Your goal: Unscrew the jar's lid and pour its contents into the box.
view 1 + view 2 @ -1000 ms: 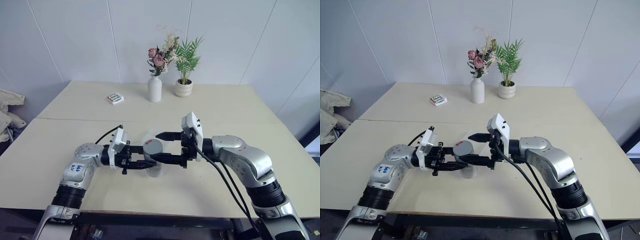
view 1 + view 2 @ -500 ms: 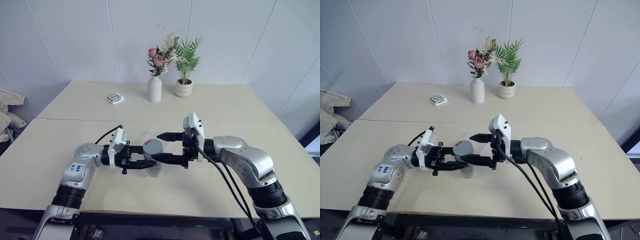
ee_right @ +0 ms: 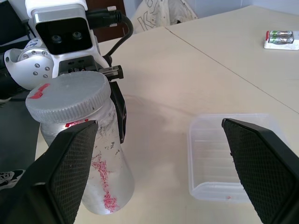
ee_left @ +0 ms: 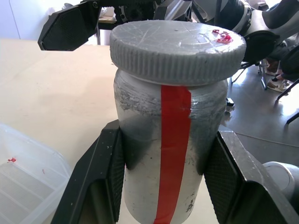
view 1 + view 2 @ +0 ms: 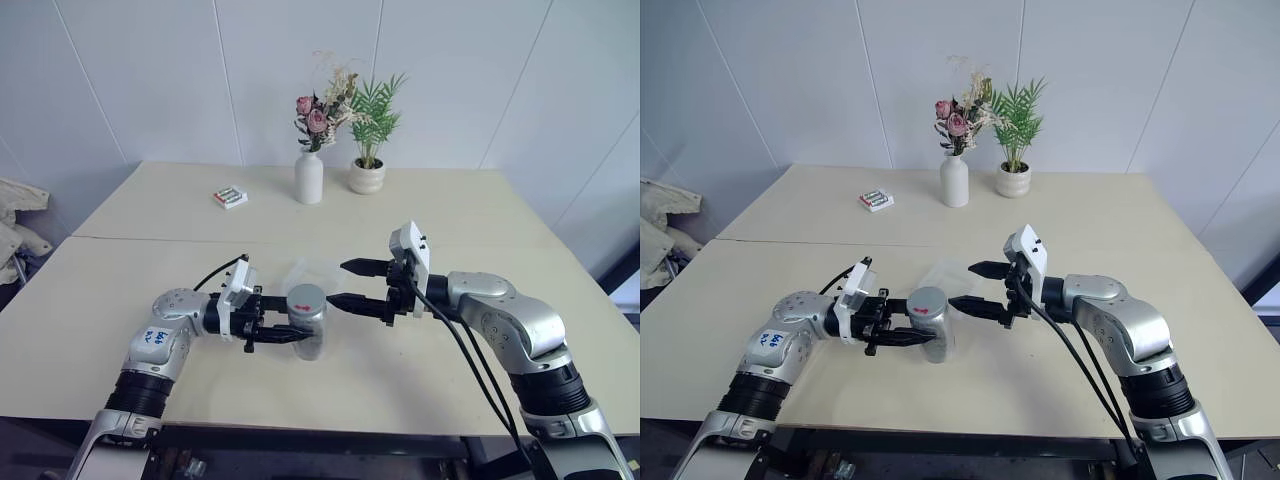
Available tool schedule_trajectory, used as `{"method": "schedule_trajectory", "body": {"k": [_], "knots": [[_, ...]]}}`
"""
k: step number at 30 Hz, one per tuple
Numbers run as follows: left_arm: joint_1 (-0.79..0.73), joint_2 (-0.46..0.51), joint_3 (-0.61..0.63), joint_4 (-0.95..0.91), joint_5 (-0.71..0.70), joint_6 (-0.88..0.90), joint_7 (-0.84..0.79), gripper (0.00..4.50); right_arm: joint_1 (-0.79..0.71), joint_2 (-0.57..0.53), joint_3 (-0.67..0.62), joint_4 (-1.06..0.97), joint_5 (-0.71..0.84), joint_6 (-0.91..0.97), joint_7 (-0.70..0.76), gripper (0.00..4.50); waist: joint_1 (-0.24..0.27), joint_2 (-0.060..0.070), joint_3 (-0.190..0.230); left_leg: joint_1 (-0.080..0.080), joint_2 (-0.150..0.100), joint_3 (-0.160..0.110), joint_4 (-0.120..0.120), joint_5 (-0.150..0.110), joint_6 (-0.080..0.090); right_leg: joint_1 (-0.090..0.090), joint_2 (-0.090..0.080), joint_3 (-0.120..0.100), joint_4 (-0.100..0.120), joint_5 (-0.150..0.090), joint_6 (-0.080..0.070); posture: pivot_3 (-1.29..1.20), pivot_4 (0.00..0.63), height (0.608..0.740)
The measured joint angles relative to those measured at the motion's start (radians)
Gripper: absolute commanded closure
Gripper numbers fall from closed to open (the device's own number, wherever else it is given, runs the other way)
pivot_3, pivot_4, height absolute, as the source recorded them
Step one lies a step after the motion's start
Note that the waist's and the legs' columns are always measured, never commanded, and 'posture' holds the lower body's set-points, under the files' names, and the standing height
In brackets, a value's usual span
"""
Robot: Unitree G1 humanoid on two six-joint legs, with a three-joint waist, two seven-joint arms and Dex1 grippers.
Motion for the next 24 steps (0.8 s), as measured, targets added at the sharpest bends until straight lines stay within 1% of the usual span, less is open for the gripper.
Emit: {"method": "schedule_trajectory", "body": {"k": [6,12,16,21,24], "knots": [[0.000,0.000,0.000,0.000,0.000,0.000,-0.002,2.52,0.013,-0.014,-0.003,-0.003,0.003,0.001,0.023,0.02,0.000,0.000,0.000,0.000,0.000,0.000,0.000,0.000,0.000,0.000,0.000,0.000,0.000,0.000,0.000,0.00,0.150,0.740],[0.000,0.001,0.000,0.000,0.000,0.000,-0.004,2.52,0.018,-0.052,-0.017,-0.003,0.006,0.002,0.047,0.02,0.002,0.000,0.000,0.000,0.000,0.000,0.000,0.000,0.000,0.000,0.000,0.000,0.000,0.000,0.000,0.00,0.150,0.740],[0.000,0.004,0.000,0.000,0.000,0.000,-0.006,2.52,0.033,-0.079,-0.048,-0.008,0.046,0.029,0.082,0.02,0.001,0.000,0.000,0.000,0.000,0.000,0.000,0.000,0.000,0.000,0.000,0.000,0.000,0.000,0.000,0.00,0.150,0.740],[0.000,0.004,0.000,0.000,0.000,0.000,-0.006,2.52,0.033,-0.077,-0.051,-0.058,0.108,0.071,0.104,0.02,0.000,0.000,0.000,0.000,0.000,0.000,0.000,0.000,0.000,0.000,0.000,0.000,0.000,0.000,0.000,0.00,0.150,0.740],[0.000,0.004,0.000,0.000,0.000,0.000,-0.007,2.52,0.026,-0.041,-0.036,-0.082,0.127,0.089,0.094,0.02,-0.001,0.000,0.000,0.000,0.000,0.000,0.000,0.000,0.000,0.000,0.000,0.000,0.000,0.000,0.000,0.00,0.150,0.740]]}}
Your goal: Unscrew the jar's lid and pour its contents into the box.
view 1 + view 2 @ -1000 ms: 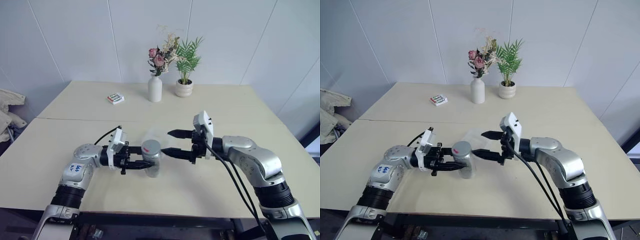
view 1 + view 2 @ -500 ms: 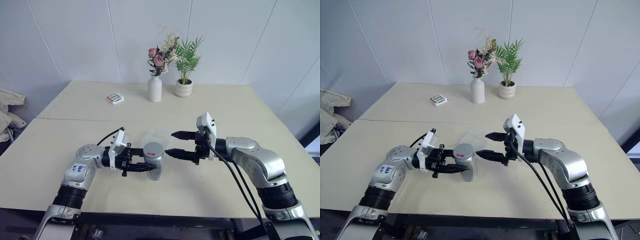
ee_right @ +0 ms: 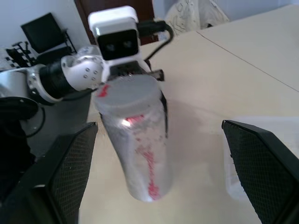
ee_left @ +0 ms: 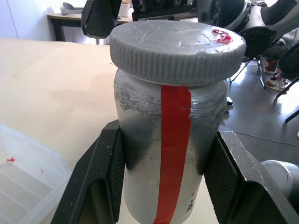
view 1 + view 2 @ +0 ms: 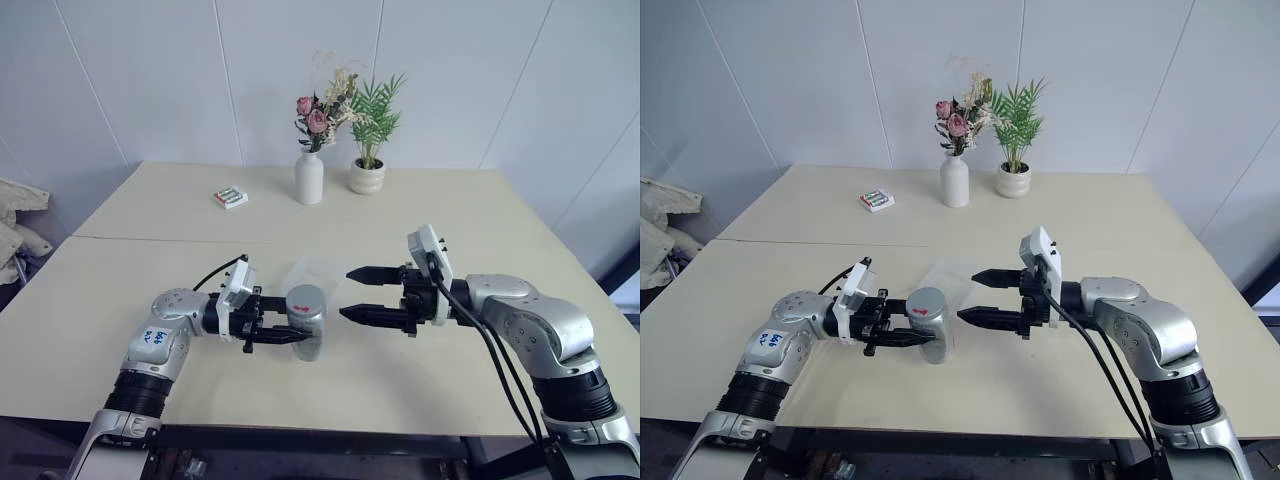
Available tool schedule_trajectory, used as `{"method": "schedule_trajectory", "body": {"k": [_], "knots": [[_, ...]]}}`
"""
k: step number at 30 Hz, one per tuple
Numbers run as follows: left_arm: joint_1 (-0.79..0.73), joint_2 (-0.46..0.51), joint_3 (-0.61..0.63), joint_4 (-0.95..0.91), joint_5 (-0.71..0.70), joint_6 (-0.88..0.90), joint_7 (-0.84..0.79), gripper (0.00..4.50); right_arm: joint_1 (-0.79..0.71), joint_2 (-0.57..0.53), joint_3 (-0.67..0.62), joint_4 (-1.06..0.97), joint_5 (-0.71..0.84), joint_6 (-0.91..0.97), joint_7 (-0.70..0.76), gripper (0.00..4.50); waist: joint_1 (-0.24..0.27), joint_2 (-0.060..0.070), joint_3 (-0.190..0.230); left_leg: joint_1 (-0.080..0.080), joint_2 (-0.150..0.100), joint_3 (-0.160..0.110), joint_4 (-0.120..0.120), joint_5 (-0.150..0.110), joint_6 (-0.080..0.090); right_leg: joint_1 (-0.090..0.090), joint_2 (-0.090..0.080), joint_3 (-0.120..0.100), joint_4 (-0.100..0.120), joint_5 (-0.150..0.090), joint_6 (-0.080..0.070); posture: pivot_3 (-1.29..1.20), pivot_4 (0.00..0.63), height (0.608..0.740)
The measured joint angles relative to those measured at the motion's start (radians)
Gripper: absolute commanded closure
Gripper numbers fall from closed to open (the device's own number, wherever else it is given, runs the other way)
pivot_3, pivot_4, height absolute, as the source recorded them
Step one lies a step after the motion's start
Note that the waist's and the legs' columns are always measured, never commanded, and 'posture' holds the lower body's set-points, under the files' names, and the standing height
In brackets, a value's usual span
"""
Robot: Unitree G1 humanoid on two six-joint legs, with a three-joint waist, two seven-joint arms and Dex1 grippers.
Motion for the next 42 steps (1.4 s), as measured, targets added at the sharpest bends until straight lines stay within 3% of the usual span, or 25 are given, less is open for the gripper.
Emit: {"method": "schedule_trajectory", "body": {"k": [18,32,35,37,42], "knots": [[0.000,-0.001,0.000,-0.015,-0.001,0.002,0.012,2.52,-0.066,0.124,0.112,0.024,-0.071,-0.046,-0.039,0.02,0.001,0.000,0.000,0.000,0.000,0.000,0.000,0.000,0.000,0.000,0.000,0.000,0.000,0.000,0.000,0.00,0.150,0.740],[0.000,-0.002,0.000,-0.030,-0.001,0.005,0.016,2.52,-0.072,0.154,0.118,0.038,-0.103,-0.066,-0.034,0.02,0.001,0.000,0.000,0.000,0.000,0.000,0.000,0.000,0.000,0.000,0.000,0.000,0.000,0.000,0.000,0.00,0.150,0.740],[0.000,-0.002,0.000,-0.030,-0.001,0.012,0.017,2.52,-0.072,0.157,0.118,0.038,-0.103,-0.066,-0.032,0.62,0.001,0.000,0.000,0.000,0.000,0.000,0.000,0.000,0.000,0.000,0.000,0.000,0.000,0.000,0.000,0.00,0.150,0.740],[0.000,-0.002,0.000,-0.031,-0.001,0.013,0.017,2.52,-0.072,0.159,0.118,0.038,-0.105,-0.066,-0.030,1.27,0.001,0.000,0.000,0.000,0.000,0.000,0.000,0.000,0.000,0.000,0.000,0.000,0.000,0.000,0.000,0.00,0.150,0.740],[0.000,-0.001,0.001,-0.034,-0.002,0.015,0.018,2.52,-0.072,0.179,0.116,0.038,-0.105,-0.067,-0.029,1.27,0.000,0.000,0.000,0.000,0.000,0.000,0.000,0.000,0.000,0.000,0.000,0.000,0.000,0.000,0.000,0.00,0.150,0.740]]}}
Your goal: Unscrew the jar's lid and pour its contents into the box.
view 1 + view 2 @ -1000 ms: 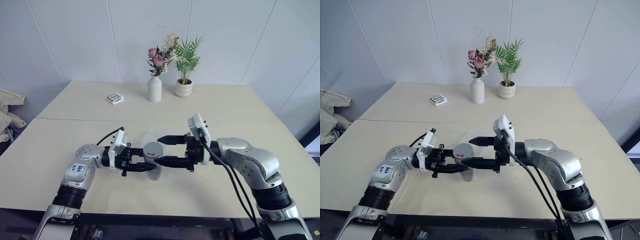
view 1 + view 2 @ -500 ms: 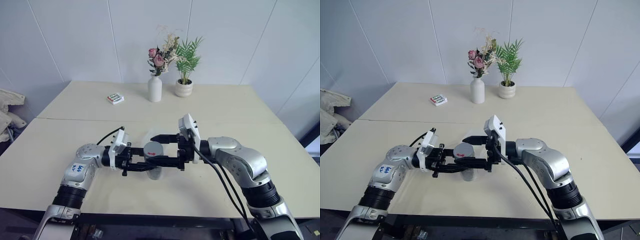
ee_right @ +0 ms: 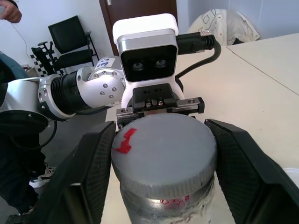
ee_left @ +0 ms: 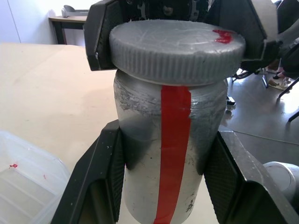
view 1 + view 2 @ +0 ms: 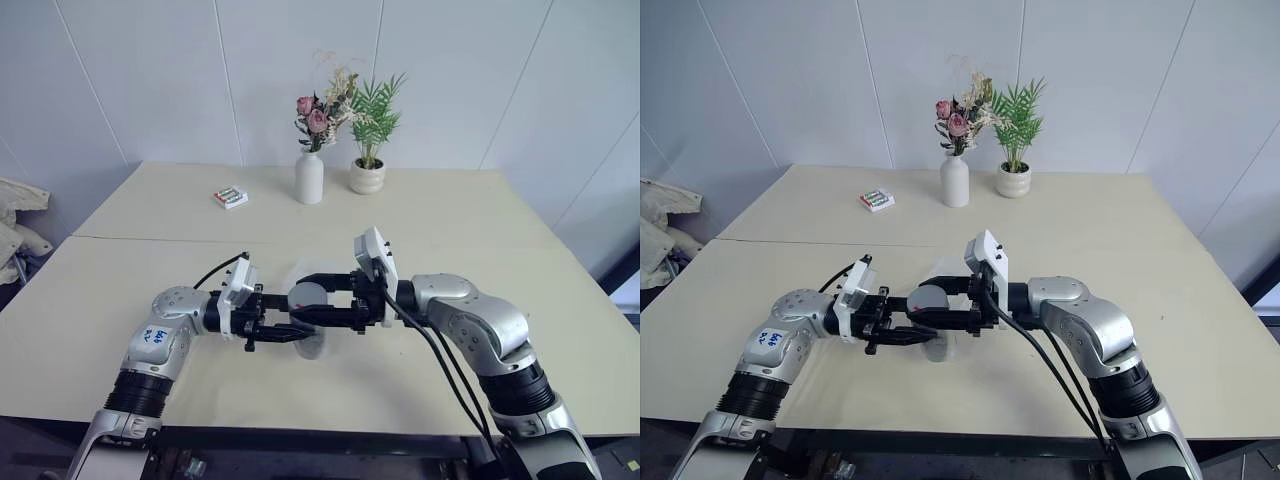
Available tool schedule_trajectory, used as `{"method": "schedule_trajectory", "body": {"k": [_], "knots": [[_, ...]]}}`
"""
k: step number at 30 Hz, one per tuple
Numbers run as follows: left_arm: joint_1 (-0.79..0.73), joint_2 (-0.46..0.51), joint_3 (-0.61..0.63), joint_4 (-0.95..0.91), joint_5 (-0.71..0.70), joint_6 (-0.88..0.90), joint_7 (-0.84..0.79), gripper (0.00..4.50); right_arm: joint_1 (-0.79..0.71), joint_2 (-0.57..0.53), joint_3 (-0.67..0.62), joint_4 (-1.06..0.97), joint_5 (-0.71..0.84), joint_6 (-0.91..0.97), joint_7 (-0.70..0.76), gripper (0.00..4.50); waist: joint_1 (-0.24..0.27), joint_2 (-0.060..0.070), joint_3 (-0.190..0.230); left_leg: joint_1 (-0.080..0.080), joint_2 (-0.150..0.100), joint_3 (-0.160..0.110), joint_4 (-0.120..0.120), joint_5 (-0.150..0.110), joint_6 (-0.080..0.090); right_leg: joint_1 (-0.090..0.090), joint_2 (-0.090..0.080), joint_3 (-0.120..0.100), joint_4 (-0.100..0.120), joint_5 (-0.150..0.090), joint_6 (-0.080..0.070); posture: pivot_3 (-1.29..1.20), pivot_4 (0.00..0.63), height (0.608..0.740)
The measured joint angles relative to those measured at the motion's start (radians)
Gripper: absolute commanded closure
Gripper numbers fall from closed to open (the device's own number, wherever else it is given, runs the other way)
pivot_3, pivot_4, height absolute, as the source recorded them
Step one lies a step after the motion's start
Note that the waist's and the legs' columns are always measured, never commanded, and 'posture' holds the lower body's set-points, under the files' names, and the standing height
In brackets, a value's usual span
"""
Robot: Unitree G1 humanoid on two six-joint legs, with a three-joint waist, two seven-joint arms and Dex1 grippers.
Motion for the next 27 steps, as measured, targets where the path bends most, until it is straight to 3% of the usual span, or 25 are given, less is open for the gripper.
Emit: {"method": "schedule_trajectory", "body": {"k": [27], "knots": [[0.012,0.000,0.000,-0.004,0.000,0.012,0.000,2.52,-0.026,0.005,-0.032,0.000,0.031,0.023,-0.028,1.27,0.000,0.000,0.000,0.000,0.000,0.000,0.000,0.000,0.000,0.000,0.000,0.000,0.000,0.000,0.000,0.00,0.150,0.740]]}}
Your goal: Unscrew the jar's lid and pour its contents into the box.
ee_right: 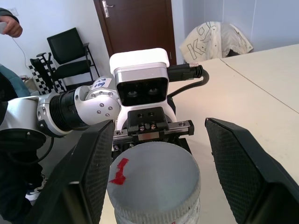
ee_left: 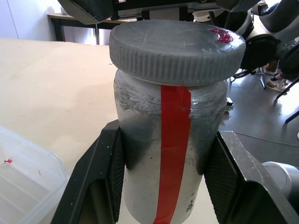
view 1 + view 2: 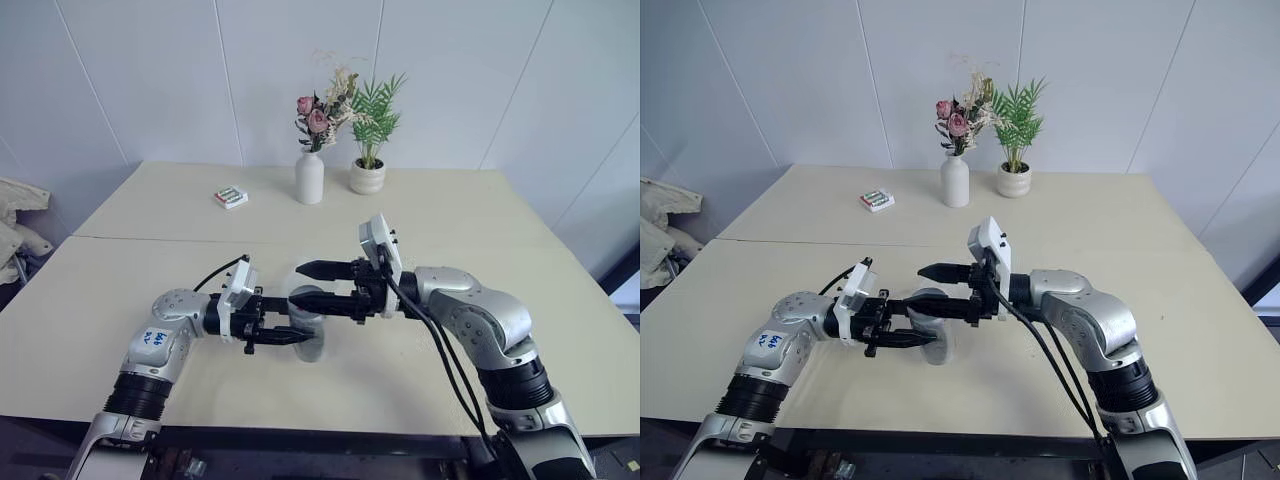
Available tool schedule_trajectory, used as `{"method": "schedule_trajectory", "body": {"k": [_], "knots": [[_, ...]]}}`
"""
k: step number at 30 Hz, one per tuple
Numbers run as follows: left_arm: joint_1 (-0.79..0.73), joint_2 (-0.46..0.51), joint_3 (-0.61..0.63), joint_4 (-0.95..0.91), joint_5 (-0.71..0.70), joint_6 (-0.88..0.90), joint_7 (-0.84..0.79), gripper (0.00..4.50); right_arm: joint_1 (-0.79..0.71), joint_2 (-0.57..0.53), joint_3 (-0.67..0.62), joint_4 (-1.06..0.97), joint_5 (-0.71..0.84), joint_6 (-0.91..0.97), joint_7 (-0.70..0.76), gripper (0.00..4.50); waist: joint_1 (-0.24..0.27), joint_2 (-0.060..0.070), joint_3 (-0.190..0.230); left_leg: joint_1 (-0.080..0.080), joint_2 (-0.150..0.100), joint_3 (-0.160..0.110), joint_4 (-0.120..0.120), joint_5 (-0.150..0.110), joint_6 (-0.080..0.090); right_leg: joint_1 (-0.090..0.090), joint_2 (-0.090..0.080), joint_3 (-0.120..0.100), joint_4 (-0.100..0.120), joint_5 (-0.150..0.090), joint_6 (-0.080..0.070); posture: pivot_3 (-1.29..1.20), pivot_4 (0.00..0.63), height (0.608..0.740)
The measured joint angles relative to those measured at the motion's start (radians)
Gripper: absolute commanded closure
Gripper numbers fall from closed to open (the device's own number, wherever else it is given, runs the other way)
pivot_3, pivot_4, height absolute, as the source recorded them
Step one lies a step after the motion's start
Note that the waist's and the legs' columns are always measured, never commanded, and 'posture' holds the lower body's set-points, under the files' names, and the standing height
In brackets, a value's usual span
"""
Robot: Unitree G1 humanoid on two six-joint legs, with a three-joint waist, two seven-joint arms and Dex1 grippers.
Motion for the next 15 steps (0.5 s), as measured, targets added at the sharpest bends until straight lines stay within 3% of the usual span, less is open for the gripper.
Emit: {"method": "schedule_trajectory", "body": {"k": [15], "knots": [[0.000,0.000,0.000,0.000,0.000,0.006,0.001,2.52,0.001,-0.010,0.046,0.000,-0.024,0.003,0.002,1.27,0.000,0.000,0.000,0.000,0.000,0.000,0.000,0.000,0.000,0.000,0.000,0.000,0.000,0.000,0.000,0.00,0.150,0.740]]}}
